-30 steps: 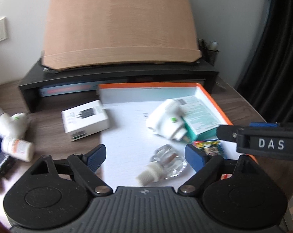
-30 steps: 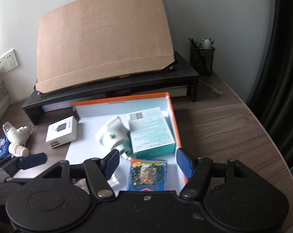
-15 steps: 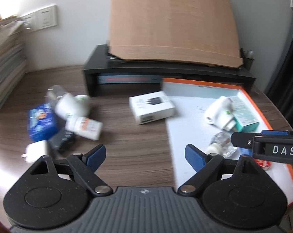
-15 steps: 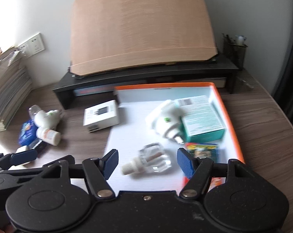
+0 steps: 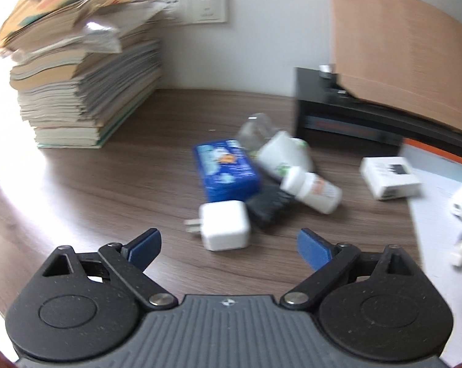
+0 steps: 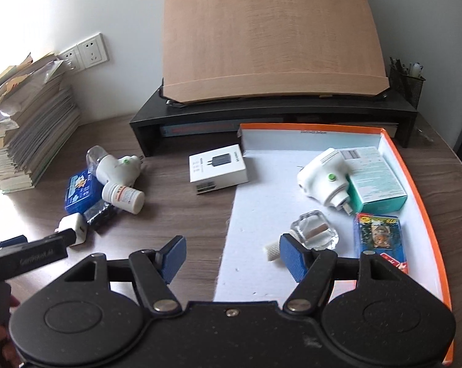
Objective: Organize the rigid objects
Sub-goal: 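Move both open tools back toward the pile of items, then grasp the white charger with the left tool while the right tool grasps the white charger box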
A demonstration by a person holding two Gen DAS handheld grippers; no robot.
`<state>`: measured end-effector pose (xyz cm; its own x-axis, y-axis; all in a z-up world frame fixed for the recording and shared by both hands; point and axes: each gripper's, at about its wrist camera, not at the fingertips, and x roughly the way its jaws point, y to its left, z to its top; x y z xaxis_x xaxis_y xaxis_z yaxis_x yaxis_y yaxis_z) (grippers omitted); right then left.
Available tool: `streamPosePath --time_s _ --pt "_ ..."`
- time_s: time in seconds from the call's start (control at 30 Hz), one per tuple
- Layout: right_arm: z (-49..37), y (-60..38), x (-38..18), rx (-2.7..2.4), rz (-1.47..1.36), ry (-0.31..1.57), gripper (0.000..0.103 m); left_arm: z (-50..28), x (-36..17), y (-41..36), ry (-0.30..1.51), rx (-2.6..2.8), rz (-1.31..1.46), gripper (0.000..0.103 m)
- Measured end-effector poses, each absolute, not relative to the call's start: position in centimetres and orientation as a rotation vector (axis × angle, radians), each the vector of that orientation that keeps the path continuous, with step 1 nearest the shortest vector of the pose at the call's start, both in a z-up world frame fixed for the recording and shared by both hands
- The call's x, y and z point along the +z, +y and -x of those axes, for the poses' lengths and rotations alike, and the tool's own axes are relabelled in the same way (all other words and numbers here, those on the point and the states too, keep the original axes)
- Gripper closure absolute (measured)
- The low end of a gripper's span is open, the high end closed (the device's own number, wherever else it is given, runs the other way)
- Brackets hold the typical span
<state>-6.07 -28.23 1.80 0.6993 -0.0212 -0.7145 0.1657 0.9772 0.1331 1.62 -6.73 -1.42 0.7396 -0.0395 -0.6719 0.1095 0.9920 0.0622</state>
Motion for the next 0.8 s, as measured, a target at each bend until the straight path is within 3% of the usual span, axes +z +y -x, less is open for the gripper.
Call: streamPosePath --time_s 0.47,0.67,0.73,0.8 --pt "3.5 -27.1 0.7 -0.1 -0.157 0.832 0.022 -5.9 -4.7 -5.8 0.76 -0.019 -0.088 0.007" --pt "1.3 -26.8 0.3 -0.082 -0.131 0.841 0.022 -6.0 -5.7 -6.0 0.752 -0.066 -0.1 0.028" --pt "0.6 -26.8 0.2 -0.078 -0.127 0.843 0.022 -5.8 -5.8 -6.0 0.74 -0.087 -0.093 0.04" --pt "-0.2 -26.9 0.1 -0.07 -0.123 0.843 0.022 -5.6 -5.7 -6.1 0.731 -0.108 -0.102 0.043"
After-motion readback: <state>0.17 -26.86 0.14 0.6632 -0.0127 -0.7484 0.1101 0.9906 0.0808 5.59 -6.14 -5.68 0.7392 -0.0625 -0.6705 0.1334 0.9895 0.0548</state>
